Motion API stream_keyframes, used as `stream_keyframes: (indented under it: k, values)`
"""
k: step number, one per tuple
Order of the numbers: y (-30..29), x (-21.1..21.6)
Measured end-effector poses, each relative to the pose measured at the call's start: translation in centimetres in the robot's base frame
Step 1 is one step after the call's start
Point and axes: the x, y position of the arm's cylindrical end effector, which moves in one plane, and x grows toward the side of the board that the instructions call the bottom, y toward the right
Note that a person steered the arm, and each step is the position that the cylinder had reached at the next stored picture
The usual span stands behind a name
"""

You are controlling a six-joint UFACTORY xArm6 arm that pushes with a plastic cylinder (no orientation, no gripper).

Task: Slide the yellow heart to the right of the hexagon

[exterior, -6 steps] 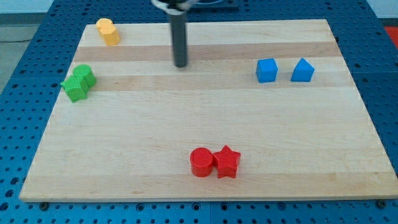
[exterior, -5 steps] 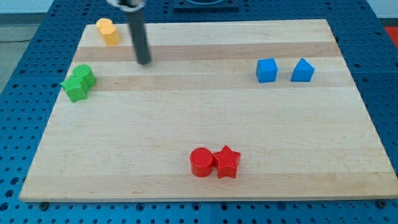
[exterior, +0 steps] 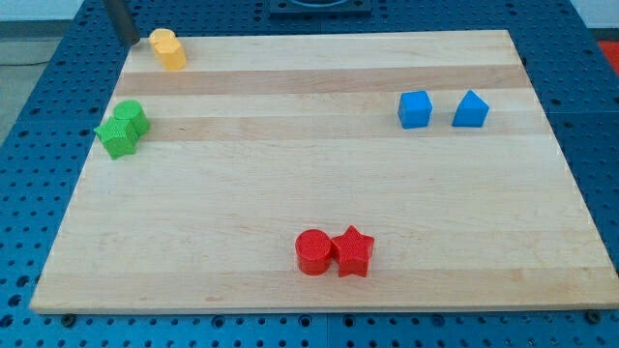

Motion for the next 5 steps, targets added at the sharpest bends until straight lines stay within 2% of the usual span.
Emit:
stream_keyframes:
  k: [3, 5]
  values:
    - [8.9, 0.6]
    - [13.1, 4.1]
